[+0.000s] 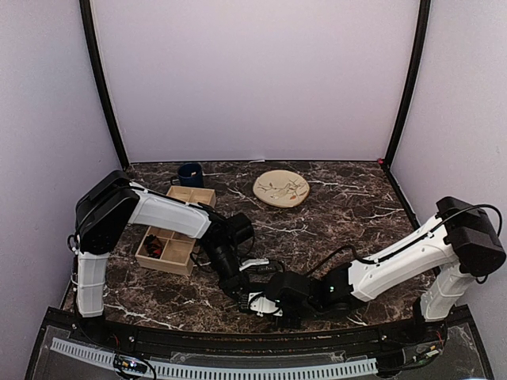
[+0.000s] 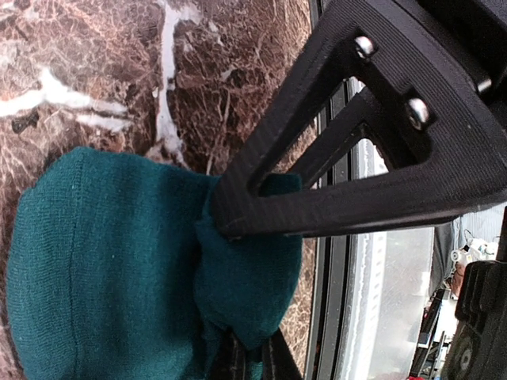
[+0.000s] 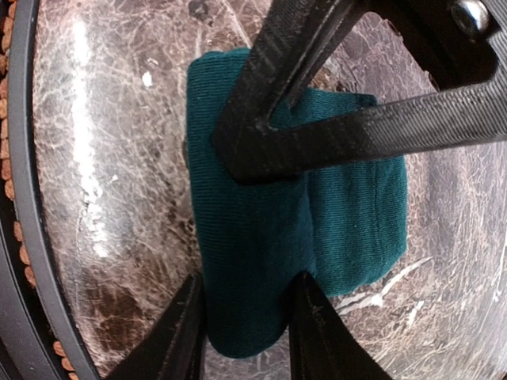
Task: Roll the socks
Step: Roll the sock at the center of the board.
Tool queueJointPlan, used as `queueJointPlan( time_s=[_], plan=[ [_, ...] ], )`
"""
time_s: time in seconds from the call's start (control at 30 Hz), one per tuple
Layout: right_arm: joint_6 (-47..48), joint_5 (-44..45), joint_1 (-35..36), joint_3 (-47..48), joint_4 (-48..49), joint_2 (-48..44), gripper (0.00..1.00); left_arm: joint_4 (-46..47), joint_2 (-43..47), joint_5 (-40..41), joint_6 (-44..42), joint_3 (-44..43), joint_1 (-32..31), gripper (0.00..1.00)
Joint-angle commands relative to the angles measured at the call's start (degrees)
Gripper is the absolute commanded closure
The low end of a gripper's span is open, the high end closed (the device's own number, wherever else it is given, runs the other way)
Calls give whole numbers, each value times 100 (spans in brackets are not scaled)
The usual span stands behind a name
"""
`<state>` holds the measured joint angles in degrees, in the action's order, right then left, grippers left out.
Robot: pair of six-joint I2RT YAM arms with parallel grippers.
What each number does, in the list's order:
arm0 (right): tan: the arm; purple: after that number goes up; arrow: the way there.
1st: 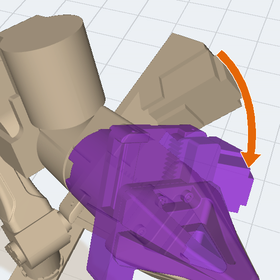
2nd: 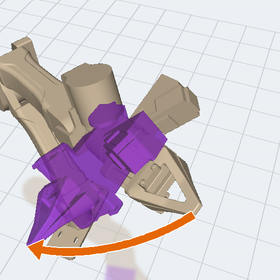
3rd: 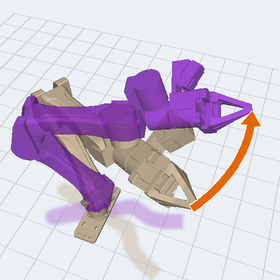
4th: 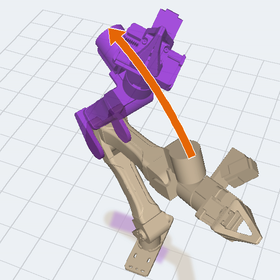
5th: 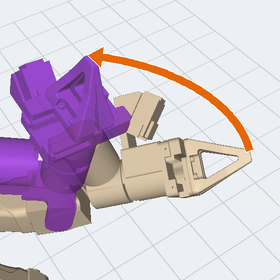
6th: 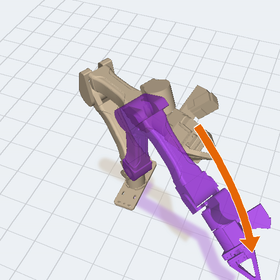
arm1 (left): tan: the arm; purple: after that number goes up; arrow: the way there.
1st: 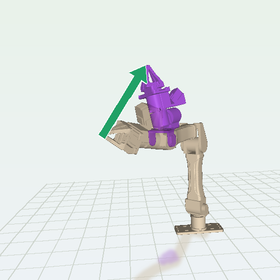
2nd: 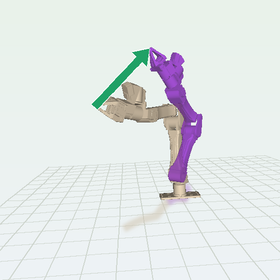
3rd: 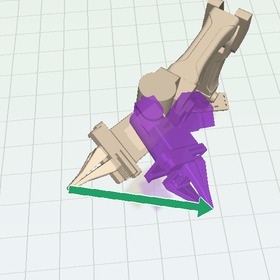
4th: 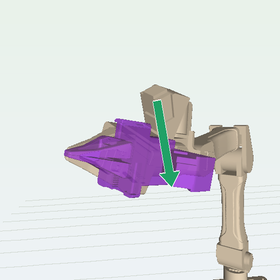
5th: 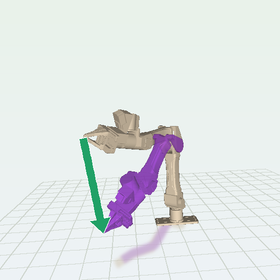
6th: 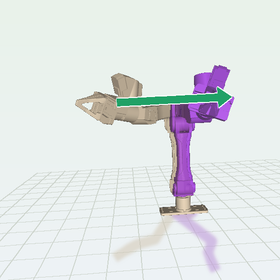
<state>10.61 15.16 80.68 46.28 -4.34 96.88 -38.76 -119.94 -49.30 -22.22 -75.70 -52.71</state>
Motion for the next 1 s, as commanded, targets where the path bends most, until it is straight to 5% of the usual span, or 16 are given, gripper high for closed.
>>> queueJointPlan(
  time_s=[0.0, 0.23, 0.33, 0.53, 0.97],
  plan=[
    [115, -32, -107, 152, 29, 131, 70, -316, -161, 272, -123, 43, 14, 100],
    [67, -208, -264, 119, -87, 176, 89, -262, -145, 405, -42, 42, 24, 99],
    [27, -345, -333, 133, -155, 212, 95, -193, -101, 498, 63, 74, 32, 91],
    [-56, -642, -438, 216, -292, 362, 98, 45, 206, 838, 279, 309, 82, 74],
    [-68, -941, -492, 387, -452, 441, 100, 759, 1027, 960, 809, 987, 281, 66]
  ],
)
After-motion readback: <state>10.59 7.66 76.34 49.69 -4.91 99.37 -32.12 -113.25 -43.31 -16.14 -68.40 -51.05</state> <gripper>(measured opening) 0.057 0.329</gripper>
